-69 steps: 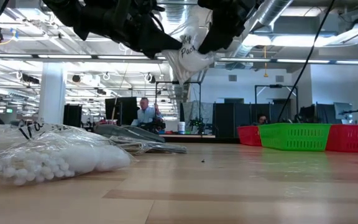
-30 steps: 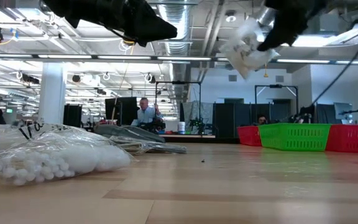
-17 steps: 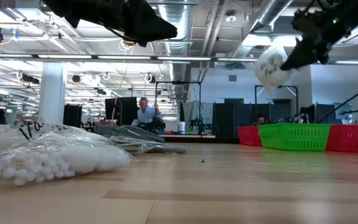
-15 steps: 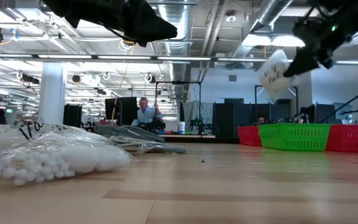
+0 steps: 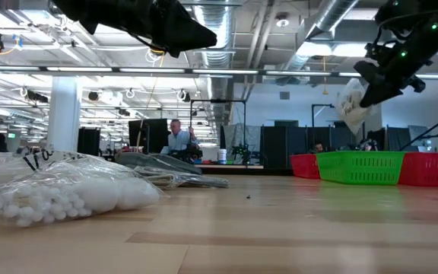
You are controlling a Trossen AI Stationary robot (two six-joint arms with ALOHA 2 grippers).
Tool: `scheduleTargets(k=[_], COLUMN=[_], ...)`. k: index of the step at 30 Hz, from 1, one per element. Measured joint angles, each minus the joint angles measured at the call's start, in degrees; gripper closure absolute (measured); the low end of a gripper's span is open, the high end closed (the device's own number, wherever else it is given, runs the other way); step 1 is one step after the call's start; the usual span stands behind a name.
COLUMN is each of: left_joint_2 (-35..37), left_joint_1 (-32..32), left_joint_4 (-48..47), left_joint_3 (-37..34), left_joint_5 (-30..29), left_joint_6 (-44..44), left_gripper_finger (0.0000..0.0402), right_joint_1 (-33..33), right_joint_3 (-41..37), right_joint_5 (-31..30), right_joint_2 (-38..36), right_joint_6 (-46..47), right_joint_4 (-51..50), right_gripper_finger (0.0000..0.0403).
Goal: Pick & Place Travel size toiletries
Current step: Put the white cotton pack into the top green bin
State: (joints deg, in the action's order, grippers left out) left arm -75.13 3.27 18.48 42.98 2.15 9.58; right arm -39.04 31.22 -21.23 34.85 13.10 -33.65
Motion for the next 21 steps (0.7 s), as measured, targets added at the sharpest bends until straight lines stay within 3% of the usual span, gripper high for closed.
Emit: scheduleTargets(k=[16, 21], left_joint_2=[0.00, 0.00], left_joint_1=[0.02, 0.02], left_joint_4=[-0.01, -0.02], left_joint_3=[0.00, 0.00], left_joint_5=[0.02, 0.04], left_joint_6=[0.00, 0.00], left_gripper_finger=[0.0314, 0.0314], right_joint_1=[-17.81, -19.10], right_joint_3=[-10.62, -11.04], right_joint_5=[13.72, 15.33], right_joint_2=[1.15, 0.68], right_joint_6=[-3.15, -2.98], right_joint_4=[15.78, 17.86], right_gripper_finger=[0.0403, 0.0403])
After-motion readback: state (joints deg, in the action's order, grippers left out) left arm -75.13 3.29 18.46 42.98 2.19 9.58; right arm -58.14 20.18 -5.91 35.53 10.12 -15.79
